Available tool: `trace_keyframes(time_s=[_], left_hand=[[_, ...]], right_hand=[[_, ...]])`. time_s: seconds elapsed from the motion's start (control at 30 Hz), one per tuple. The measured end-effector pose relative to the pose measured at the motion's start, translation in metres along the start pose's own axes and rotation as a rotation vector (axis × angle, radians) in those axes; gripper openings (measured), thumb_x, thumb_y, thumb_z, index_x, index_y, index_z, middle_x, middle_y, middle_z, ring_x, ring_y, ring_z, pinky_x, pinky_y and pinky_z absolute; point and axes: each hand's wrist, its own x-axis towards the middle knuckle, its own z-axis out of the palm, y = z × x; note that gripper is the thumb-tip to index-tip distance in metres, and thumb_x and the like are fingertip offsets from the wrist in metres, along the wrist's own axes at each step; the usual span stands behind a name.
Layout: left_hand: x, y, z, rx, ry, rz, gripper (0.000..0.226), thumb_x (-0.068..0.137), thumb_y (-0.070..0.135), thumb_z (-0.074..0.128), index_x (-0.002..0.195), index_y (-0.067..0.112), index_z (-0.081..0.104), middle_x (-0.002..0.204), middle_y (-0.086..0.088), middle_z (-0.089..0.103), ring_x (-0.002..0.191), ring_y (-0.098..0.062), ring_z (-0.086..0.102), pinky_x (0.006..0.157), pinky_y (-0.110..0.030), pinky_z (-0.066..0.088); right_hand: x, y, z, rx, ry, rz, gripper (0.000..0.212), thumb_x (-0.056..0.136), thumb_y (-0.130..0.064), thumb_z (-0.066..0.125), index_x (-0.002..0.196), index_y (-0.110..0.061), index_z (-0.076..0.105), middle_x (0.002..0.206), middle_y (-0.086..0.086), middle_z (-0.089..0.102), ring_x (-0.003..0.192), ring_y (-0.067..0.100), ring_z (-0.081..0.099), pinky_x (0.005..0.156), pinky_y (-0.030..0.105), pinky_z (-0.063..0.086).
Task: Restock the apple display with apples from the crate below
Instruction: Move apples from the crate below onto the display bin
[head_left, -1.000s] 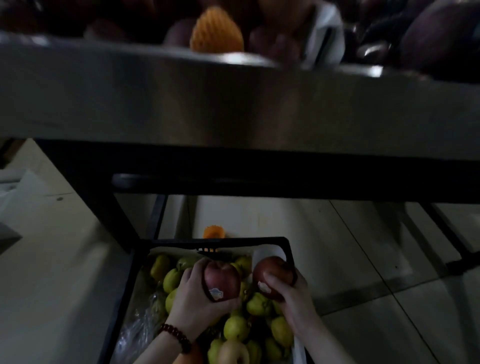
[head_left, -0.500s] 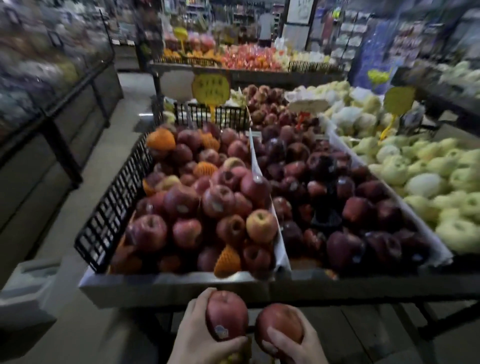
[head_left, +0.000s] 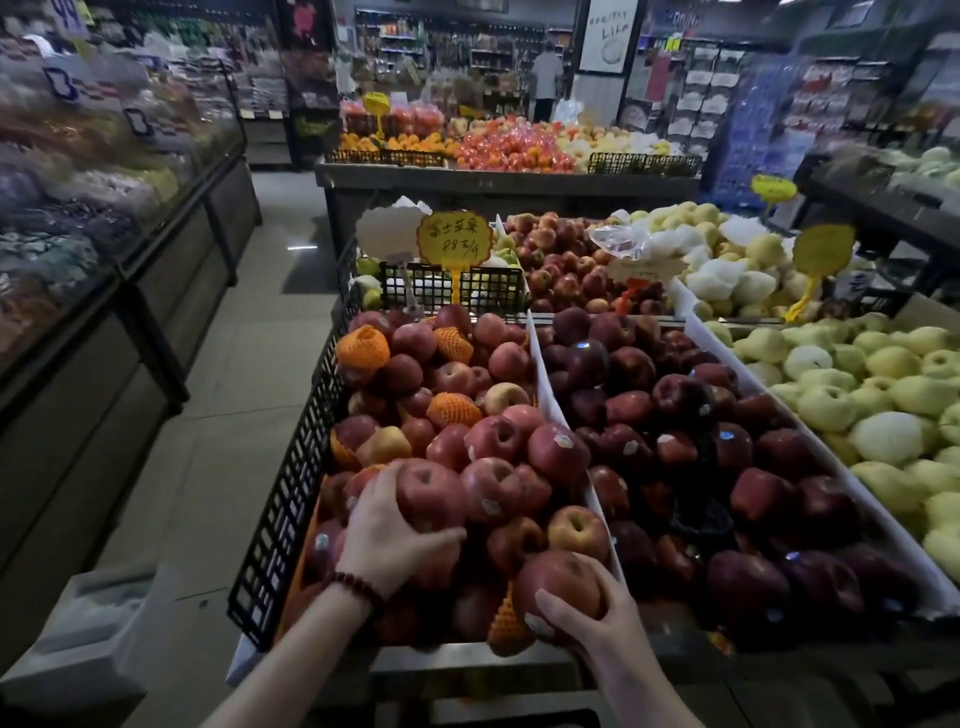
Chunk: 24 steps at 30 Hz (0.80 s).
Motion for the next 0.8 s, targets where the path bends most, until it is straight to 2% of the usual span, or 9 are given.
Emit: trace_keyframes(time_s=[0.07,0.13,0.2,0.3,0.4,0.6,0.73,0.8], left_hand=[[0.040,0.005,-0.005,-0.001,0.041,0.021,0.105,0.048,0.045,0.087,0.137,0.026,0.033,0.134,-0.005,0.050,0.124,-0.023,0.047,0.106,-0.042,0.041],[0.078,0.011,-0.006,0.021,0.045,0.028,0.108,0.052,0.038,0.088,0.140,0.028,0.027,0.136,-0.009,0.049,0.125,-0.026,0.047,0.106,-0.042,0.041],[0.111,0.012,-0.002,0.089,-0.002,0.022,0.107,0.056,0.031,0.087,0.143,0.025,0.025,0.138,-0.014,0.044,0.127,-0.030,0.044,0.104,-0.040,0.039],[0.141,0.004,0.013,0.192,-0.111,0.017,0.102,0.057,0.028,0.086,0.142,0.022,0.028,0.136,-0.016,0.042,0.127,-0.032,0.043,0.103,-0.039,0.040],[0.150,-0.008,0.029,0.264,-0.220,0.011,0.099,0.059,0.034,0.085,0.140,0.021,0.029,0.136,-0.015,0.044,0.126,-0.033,0.045,0.102,-0.041,0.041],[0.155,-0.021,0.032,0.331,-0.260,0.048,0.095,0.059,0.042,0.083,0.135,0.023,0.029,0.137,-0.012,0.045,0.122,-0.032,0.050,0.096,-0.040,0.045],[0.153,-0.029,0.029,0.254,-0.300,0.050,0.103,0.060,0.045,0.081,0.142,0.031,0.021,0.143,-0.010,0.040,0.128,-0.030,0.044,0.103,-0.039,0.040],[0.151,-0.033,0.024,0.180,-0.304,0.070,0.102,0.063,0.044,0.080,0.144,0.030,0.019,0.145,-0.008,0.041,0.131,-0.026,0.042,0.105,-0.034,0.039]], right_hand=[[0.006,-0.012,0.010,-0.060,0.005,-0.017,0.088,0.030,-0.051,0.091,0.108,-0.017,0.070,0.107,0.002,0.069,0.094,0.017,0.071,0.080,0.031,0.060],[0.009,-0.023,0.016,-0.112,-0.006,-0.039,0.082,0.034,-0.050,0.084,0.108,-0.019,0.069,0.104,-0.002,0.069,0.085,0.005,0.070,0.066,0.012,0.054],[0.013,-0.029,0.019,-0.142,-0.021,-0.052,0.079,0.036,-0.048,0.082,0.109,-0.019,0.068,0.101,-0.002,0.069,0.079,-0.004,0.069,0.060,0.004,0.048],[0.022,-0.026,0.020,-0.161,-0.017,-0.051,0.079,0.036,-0.047,0.085,0.108,-0.022,0.066,0.101,-0.006,0.068,0.081,-0.006,0.069,0.063,0.004,0.048],[0.032,-0.018,0.019,-0.186,-0.019,-0.047,0.073,0.034,-0.050,0.084,0.101,-0.028,0.065,0.100,-0.004,0.070,0.083,-0.009,0.068,0.067,0.007,0.050],[0.044,-0.008,0.020,-0.216,0.035,-0.032,0.074,0.034,-0.052,0.085,0.101,-0.028,0.066,0.100,-0.001,0.072,0.087,-0.004,0.069,0.072,0.012,0.053],[0.053,-0.011,0.030,-0.219,0.079,-0.046,0.088,0.026,-0.059,0.090,0.104,-0.026,0.068,0.099,0.001,0.073,0.090,0.011,0.072,0.083,0.025,0.057],[0.058,-0.019,0.033,-0.209,0.114,-0.062,0.082,0.033,-0.054,0.088,0.107,-0.025,0.068,0.102,-0.003,0.069,0.093,0.011,0.069,0.085,0.025,0.056]])
